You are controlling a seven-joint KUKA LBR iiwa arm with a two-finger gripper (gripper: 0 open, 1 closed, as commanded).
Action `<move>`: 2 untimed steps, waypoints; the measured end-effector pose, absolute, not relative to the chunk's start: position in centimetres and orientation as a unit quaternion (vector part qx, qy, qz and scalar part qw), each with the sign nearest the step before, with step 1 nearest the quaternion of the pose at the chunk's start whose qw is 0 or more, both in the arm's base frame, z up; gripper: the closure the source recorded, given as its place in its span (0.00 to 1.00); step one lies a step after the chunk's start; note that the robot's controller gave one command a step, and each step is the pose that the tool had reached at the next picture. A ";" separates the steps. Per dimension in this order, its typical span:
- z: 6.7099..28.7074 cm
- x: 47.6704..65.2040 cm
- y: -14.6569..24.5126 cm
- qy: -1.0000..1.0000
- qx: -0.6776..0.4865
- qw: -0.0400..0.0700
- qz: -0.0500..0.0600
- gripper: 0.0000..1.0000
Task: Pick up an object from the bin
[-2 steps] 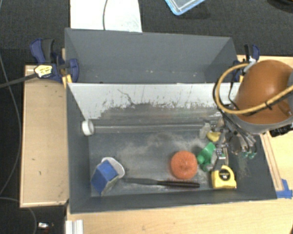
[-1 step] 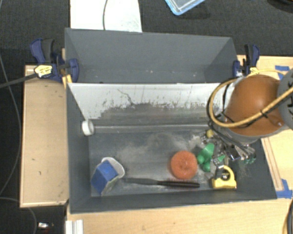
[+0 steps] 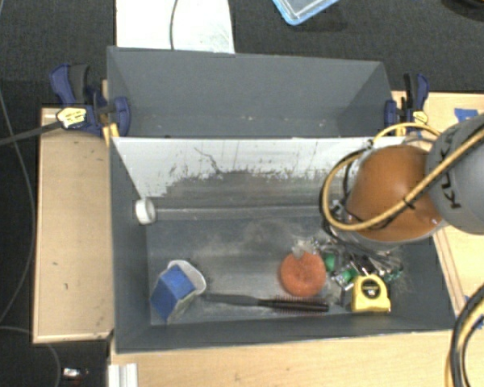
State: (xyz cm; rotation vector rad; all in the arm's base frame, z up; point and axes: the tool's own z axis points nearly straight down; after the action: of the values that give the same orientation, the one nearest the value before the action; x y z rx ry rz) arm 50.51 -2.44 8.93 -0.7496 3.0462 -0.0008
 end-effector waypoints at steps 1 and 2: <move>7.6 52.5 0.2 0.907 -0.421 0.006 -0.002 1.00; 7.6 52.5 0.2 0.907 -0.421 0.006 -0.002 1.00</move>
Offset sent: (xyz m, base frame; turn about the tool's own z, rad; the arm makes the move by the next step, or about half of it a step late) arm 0.0000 0.0000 0.0000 0.0000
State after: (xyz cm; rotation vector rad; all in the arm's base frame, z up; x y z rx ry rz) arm 52.52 0.21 7.56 -1.3168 2.8381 -0.0071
